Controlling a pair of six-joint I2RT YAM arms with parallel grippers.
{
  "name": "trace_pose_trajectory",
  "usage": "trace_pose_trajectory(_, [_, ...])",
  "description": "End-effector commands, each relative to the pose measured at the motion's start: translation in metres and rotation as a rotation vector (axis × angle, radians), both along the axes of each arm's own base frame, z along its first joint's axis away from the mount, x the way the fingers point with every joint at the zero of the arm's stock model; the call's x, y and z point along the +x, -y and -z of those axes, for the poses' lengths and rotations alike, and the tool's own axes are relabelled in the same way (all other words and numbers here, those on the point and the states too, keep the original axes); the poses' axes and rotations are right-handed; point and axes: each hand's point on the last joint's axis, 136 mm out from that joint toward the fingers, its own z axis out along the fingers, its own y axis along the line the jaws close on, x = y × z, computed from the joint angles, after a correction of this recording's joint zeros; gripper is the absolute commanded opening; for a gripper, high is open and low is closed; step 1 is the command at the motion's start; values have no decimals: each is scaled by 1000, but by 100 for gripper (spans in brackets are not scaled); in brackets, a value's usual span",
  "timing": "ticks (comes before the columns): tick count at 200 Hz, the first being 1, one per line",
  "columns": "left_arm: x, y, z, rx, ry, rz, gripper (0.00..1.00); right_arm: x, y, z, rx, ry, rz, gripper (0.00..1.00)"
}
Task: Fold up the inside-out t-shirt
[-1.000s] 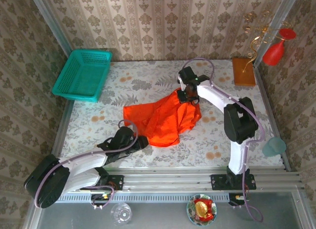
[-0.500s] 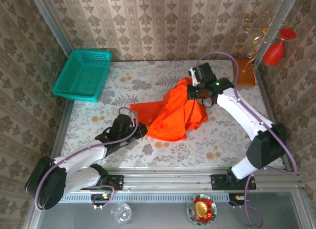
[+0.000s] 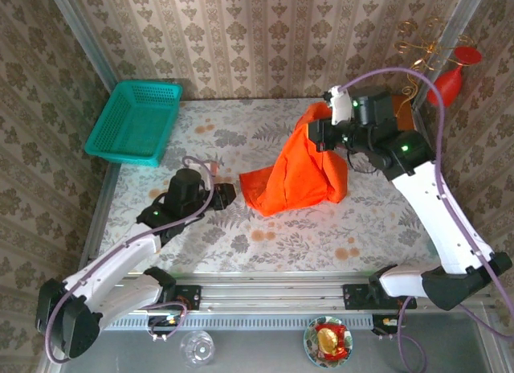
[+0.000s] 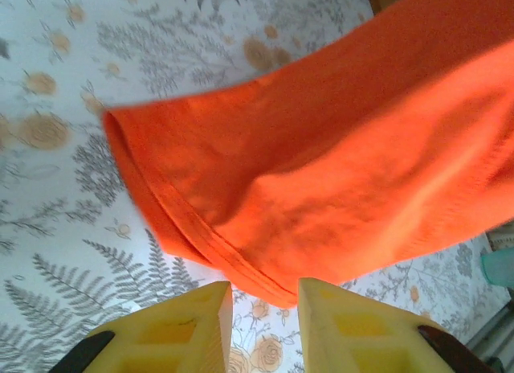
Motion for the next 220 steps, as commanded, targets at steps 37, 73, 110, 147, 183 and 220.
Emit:
trace_pose_trajectory(37, [3, -25, -37, 129, 118, -20, 31, -51, -46, -74, 215, 16, -335, 0])
trace_pose_trajectory(73, [3, -26, -45, 135, 133, -19, 32, -41, -51, -89, 257, 57, -342, 0])
trace_pose_trajectory(110, [2, -25, -40, 147, 122, -6, 35, 51, -20, 4, 112, -155, -37, 9])
trace_pose_trajectory(147, [1, -20, -19, 180, 52, 30, 36, 116, 37, 104, -138, -346, 259, 41])
trace_pose_trajectory(183, [0, -18, -4, 187, 15, 46, 37, 108, 36, 147, -254, -398, 211, 58])
trace_pose_trajectory(220, [2, -20, 7, 156, -12, 36, 36, 62, 0, 175, -335, -301, -53, 65])
